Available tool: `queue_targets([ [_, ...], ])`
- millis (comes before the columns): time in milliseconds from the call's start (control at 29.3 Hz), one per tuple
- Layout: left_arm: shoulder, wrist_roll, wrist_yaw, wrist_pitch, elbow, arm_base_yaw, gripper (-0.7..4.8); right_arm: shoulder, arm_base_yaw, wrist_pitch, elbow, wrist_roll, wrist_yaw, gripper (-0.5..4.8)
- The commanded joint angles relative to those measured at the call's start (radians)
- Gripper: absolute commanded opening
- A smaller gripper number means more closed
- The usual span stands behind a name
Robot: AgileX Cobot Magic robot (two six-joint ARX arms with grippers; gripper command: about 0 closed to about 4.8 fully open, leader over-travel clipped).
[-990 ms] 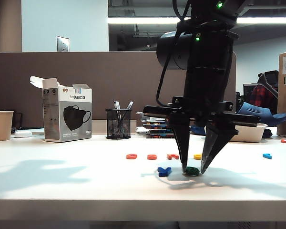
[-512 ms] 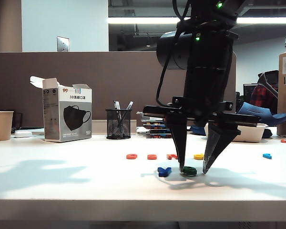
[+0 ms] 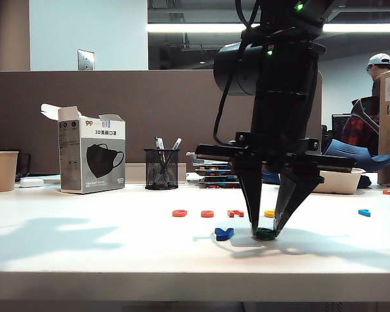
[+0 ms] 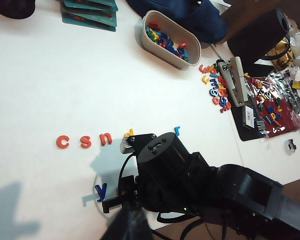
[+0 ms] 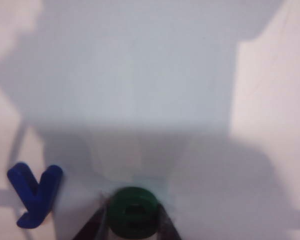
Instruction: Select the appropriate letters from the row of letter magnets placed on the table to arrange into the word "yes".
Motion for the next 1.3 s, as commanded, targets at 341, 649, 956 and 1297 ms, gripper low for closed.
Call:
queue_targets([
  [341,-0.003,0.008,-0.003,0.011,0.004,0.0,-0.05,-0.008,0.0,-0.027,0.019,-0.007,-0.001,1.78],
  [649,-0.003,0.008,-0.003,0.011,0.004,0.0,-0.05,-0.008,0.0,-0.085,0.103,-0.013,0.0,1.76],
  [956,-0.003,0.008,-0.002,0.011,0.004,0.0,-0.05,-0.007,0.0,-0.101,0.103,-0.014,0.003,1.66],
  [1297,-0.003,0.008,0.0,0.011,0.004,0.0,-0.05,-0.006,-0.002,-0.095,0.103,-0.036,0.003,1.66],
])
